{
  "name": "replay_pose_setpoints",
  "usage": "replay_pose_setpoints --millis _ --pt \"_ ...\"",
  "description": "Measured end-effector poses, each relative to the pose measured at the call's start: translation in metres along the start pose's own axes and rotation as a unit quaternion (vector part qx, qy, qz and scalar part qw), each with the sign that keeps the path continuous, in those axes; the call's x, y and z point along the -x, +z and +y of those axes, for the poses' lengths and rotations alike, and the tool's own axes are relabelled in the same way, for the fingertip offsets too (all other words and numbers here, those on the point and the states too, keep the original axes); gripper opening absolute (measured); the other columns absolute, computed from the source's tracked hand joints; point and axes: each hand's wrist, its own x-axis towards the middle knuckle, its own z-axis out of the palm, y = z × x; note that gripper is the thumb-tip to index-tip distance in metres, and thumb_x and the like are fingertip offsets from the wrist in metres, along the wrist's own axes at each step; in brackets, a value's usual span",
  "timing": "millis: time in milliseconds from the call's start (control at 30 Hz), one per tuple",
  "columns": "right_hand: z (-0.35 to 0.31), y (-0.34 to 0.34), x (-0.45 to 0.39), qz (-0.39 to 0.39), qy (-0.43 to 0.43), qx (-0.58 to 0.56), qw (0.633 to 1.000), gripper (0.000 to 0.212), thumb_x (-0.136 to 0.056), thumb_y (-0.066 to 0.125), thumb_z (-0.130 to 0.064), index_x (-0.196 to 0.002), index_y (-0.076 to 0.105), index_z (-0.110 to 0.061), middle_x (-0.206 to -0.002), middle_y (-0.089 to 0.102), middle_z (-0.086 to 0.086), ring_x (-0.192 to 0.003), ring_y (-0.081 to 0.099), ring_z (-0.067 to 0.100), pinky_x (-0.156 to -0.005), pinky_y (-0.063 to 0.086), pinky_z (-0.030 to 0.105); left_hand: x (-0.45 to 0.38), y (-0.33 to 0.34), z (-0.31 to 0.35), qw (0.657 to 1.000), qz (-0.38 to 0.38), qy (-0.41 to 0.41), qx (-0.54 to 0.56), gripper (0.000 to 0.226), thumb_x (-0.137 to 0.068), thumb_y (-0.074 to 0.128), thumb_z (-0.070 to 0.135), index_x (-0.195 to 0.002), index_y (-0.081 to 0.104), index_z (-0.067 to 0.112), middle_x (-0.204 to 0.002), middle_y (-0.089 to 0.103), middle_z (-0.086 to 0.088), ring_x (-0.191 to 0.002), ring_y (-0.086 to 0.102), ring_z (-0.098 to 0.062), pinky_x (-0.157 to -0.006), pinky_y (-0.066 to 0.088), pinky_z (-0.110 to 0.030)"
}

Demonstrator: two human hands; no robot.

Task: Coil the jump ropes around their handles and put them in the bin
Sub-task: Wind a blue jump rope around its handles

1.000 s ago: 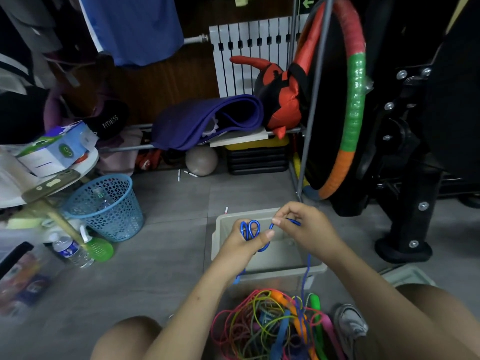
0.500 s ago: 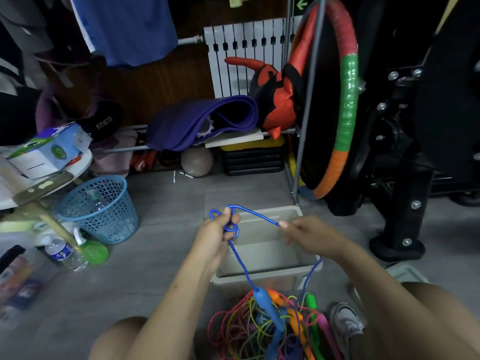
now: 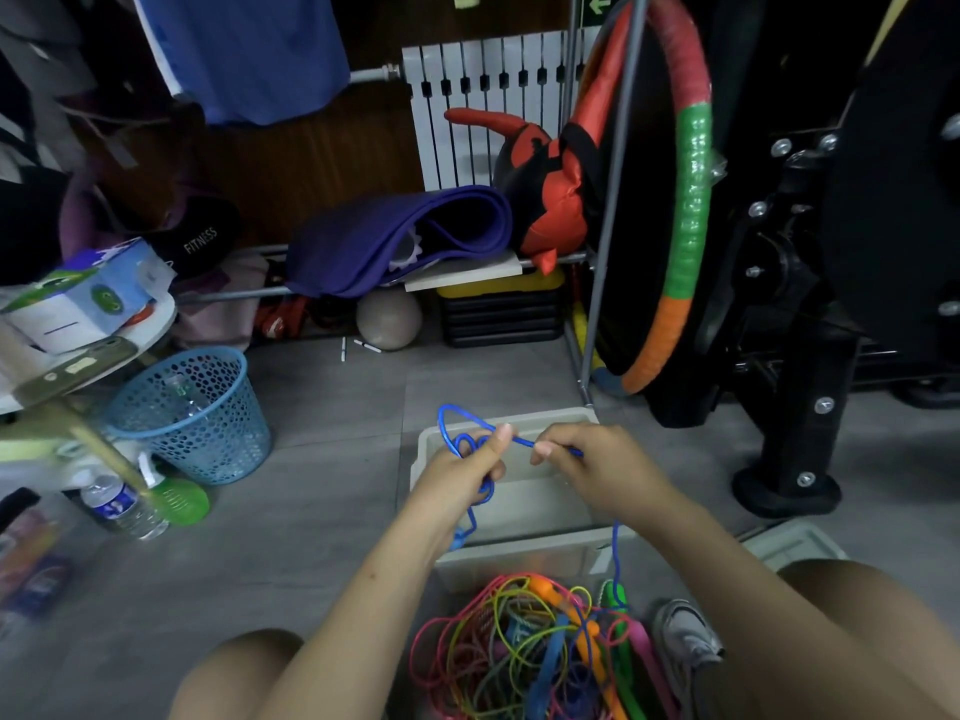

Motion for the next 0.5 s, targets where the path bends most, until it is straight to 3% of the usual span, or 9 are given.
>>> replay_pose_setpoints --millis 100,167,233,367,433,500 --pt "-0.008 0.003 0.000 -0.002 -0.037 -0.002 0.999 0.034 -0.089 0.047 -0.046 -0.081 0.069 -0.022 -0.077 0.066 -0.004 -0.078 0.059 0.016 -0.071 0.044 0.032 0.000 0.007 -0.001 1.000 0.002 -0.031 0.007 0.027 -0.090 0.060 0.036 -0.081 0.064 0.010 -0.061 0.050 0.005 -0.051 0.033 -0.008 -0.048 0.029 -0.014" --pt "-0.010 0.003 -0.001 -0.038 -0.004 0.004 0.999 0.036 -0.092 0.048 -0.048 -0.078 0.068 -0.022 -0.072 0.064 -0.007 -0.075 0.059 0.014 -0.072 0.046 0.032 -0.003 0.008 -0.003 0.998 0.025 -0.054 0.038 0.035 -0.094 0.056 0.033 -0.065 0.068 0.017 -0.065 0.050 0.003 -0.057 0.033 -0.011 -0.054 0.030 -0.019" --pt "-0.004 0.000 -0.001 -0.106 0.054 0.040 0.992 0.041 -0.094 0.045 -0.048 -0.069 0.064 -0.021 -0.064 0.059 -0.008 -0.072 0.057 0.013 -0.072 0.044 0.030 -0.005 0.003 -0.002 0.993 0.056 -0.070 0.080 0.042 -0.096 0.052 0.033 -0.062 0.072 0.019 -0.070 0.049 0.000 -0.058 0.032 -0.012 -0.054 0.028 -0.020" --pt "0.015 -0.013 0.000 -0.255 0.120 0.101 0.954 0.045 -0.097 0.038 -0.046 -0.061 0.051 -0.023 -0.073 0.059 -0.003 -0.075 0.055 0.016 -0.075 0.042 0.028 -0.009 -0.017 0.009 0.963 0.063 -0.069 0.253 0.037 -0.102 0.039 0.025 -0.070 0.057 0.017 -0.065 0.066 0.006 -0.029 0.020 -0.003 -0.044 0.023 -0.017" --pt "0.019 -0.016 -0.001 -0.241 0.135 0.090 0.957 0.040 -0.098 0.041 -0.043 -0.065 0.048 -0.022 -0.071 0.053 -0.003 -0.077 0.050 0.016 -0.069 0.036 0.026 -0.010 -0.024 0.012 0.973 0.071 -0.051 0.213 0.030 -0.102 0.039 0.024 -0.073 0.045 0.018 -0.054 0.056 0.010 -0.030 0.019 -0.003 -0.042 0.024 -0.017" --pt "0.017 -0.017 -0.001 -0.155 0.133 0.057 0.977 0.036 -0.096 0.048 -0.039 -0.065 0.044 -0.022 -0.065 0.046 -0.006 -0.074 0.046 0.016 -0.066 0.031 0.025 -0.006 -0.023 0.012 0.993 0.086 -0.028 0.078 0.028 -0.100 0.045 0.028 -0.073 0.044 0.019 -0.049 0.043 0.010 -0.038 0.024 -0.005 -0.040 0.024 -0.016"
